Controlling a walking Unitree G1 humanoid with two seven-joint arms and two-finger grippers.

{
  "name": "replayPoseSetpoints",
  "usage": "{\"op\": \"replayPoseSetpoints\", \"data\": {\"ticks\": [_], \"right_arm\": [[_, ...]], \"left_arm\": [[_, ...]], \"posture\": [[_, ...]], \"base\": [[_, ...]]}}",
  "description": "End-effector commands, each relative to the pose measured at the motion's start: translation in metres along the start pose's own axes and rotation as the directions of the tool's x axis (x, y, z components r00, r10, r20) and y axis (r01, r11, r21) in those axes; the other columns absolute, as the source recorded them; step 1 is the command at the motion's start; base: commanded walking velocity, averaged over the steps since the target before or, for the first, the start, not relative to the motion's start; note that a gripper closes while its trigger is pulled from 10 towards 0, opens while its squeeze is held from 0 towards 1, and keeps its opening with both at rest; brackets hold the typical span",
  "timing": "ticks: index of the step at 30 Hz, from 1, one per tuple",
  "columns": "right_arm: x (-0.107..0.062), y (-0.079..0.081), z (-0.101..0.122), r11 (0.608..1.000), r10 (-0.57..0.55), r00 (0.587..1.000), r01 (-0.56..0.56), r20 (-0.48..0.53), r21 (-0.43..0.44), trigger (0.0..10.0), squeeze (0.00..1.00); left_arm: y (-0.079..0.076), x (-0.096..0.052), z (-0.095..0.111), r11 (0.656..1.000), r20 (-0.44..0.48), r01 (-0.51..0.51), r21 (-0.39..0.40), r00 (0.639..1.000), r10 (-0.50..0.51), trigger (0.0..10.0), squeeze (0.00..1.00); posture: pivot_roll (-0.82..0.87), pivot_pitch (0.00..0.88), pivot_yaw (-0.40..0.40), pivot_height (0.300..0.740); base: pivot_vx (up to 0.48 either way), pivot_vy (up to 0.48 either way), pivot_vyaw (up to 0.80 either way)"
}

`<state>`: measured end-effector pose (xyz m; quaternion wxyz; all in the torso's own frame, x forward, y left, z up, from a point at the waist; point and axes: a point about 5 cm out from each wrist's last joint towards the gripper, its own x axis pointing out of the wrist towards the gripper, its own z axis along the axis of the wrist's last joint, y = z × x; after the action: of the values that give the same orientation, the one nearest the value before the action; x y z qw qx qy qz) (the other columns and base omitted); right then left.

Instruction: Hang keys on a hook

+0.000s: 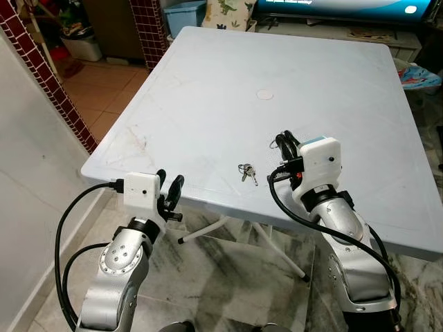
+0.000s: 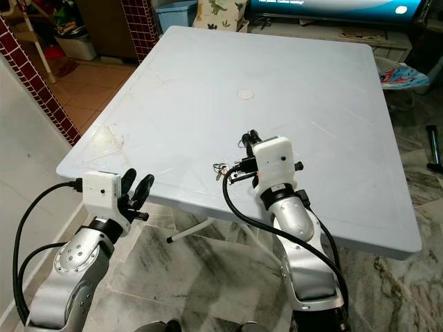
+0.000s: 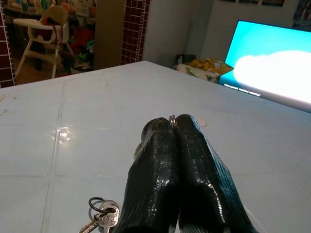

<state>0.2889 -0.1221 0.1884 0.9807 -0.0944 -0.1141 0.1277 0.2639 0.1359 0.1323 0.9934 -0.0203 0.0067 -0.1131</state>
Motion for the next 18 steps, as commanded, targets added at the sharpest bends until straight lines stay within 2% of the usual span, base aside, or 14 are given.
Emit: {"op": "replayPoseSetpoints", "data": {"ticks": [1,18], "right_arm": [[-0.0006,0.0000,0.0085,1.000,-0.006,1.000,0.006,0.027,-0.005,10.0,0.00],[0.0012,0.0021,0.0085,1.000,0.003,1.000,-0.003,0.010,-0.007,10.0,0.00]], "left_arm": [[0.0026,-0.0025,0.0003,1.000,0.006,-0.022,0.016,1.000,0.022,10.0,0.00],[0.0009,0.0016,-0.0001,0.998,0.011,-0.049,0.028,0.999,0.049,10.0,0.00]], "posture": [[-0.06,0.135,0.037,0.740],[-0.07,0.136,0.031,0.740]], "base": [[0.000,0.000,0.80],[0.000,0.000,0.80]]}}
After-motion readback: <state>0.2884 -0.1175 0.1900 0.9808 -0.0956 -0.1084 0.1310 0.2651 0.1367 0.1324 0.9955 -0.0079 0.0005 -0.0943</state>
